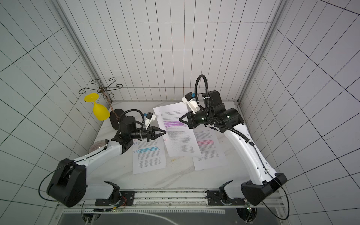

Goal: Unclip the paperclips from the documents
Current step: Remove the paper clip from the document.

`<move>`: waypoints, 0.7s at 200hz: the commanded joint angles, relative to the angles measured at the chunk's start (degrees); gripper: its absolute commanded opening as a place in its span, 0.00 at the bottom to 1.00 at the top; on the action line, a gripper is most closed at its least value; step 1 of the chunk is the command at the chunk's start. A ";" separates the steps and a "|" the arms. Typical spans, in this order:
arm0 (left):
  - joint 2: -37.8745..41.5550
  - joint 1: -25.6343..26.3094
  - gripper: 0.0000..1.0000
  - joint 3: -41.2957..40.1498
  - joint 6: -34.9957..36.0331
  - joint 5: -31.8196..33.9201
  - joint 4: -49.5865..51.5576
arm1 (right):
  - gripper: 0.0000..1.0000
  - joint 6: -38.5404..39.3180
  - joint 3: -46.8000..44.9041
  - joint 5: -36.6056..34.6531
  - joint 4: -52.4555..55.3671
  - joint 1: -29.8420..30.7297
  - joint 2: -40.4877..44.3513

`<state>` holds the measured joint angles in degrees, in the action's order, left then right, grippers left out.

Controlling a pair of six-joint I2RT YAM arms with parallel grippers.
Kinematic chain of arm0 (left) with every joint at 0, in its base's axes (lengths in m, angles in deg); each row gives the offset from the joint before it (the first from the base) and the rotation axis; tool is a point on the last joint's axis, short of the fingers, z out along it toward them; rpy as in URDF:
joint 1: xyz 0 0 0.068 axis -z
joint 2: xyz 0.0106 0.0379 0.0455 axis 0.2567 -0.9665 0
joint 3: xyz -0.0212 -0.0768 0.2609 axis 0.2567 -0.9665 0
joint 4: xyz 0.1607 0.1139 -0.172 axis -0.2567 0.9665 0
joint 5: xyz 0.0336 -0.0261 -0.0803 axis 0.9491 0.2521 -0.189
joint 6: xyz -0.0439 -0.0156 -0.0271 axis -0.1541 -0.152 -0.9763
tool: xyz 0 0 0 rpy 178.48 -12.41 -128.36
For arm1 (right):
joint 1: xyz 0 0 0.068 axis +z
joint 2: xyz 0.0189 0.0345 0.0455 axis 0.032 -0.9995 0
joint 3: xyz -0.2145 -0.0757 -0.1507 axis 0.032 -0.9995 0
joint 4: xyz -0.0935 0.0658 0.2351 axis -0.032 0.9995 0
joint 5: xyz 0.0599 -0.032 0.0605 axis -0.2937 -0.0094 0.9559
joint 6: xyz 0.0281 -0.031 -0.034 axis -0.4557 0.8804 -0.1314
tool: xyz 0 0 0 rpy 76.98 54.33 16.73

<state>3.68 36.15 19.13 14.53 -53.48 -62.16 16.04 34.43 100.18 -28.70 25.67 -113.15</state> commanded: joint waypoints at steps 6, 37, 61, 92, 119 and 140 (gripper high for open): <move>1.18 -0.88 0.02 -0.81 0.45 1.34 1.05 | 0.00 1.53 1.28 0.01 1.10 0.39 1.19; 1.08 -1.06 0.00 -0.95 0.53 1.55 0.85 | 0.00 1.49 0.67 0.38 0.95 0.43 1.16; 1.08 -1.32 0.00 -1.14 0.36 2.28 1.20 | 0.00 1.40 0.02 -0.18 1.05 0.44 1.35; 1.00 -2.77 0.00 -2.02 0.83 5.44 5.10 | 0.00 0.32 -2.42 -5.57 1.40 0.10 1.86; 1.26 -4.93 0.00 -2.73 2.80 9.71 11.42 | 0.00 -1.33 -4.88 -12.04 2.02 -1.78 2.15; 1.58 -6.73 0.00 -3.82 3.23 10.64 13.69 | 0.00 -1.91 -6.14 -14.56 1.68 -4.79 2.81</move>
<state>5.49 33.44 18.32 16.11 -50.61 -57.99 14.86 31.26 92.31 -28.24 24.89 -113.17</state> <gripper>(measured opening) 0.050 0.049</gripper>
